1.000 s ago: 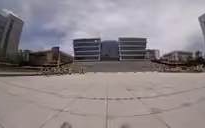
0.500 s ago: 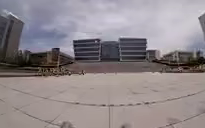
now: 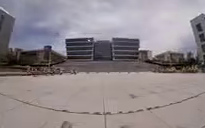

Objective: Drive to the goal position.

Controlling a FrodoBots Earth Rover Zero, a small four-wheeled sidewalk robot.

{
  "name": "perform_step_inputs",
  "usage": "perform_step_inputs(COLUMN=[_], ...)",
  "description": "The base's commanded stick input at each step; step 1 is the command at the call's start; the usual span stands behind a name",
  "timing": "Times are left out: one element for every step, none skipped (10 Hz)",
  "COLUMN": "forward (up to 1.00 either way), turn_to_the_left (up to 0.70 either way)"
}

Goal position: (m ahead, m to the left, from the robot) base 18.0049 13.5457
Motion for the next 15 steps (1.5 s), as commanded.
perform_step_inputs(forward=[0.70, 0.70, 0.70, 0.70, 0.70, 0.70, 0.70, 0.70, 0.70, 0.70, 0.70, 0.70, 0.70, 0.70, 0.70], turn_to_the_left=[0.00, 0.00, 0.00, 0.00, 0.00, 0.00, 0.00, 0.00, 0.00, 0.00, 0.00, 0.00, 0.00, 0.00, 0.00])
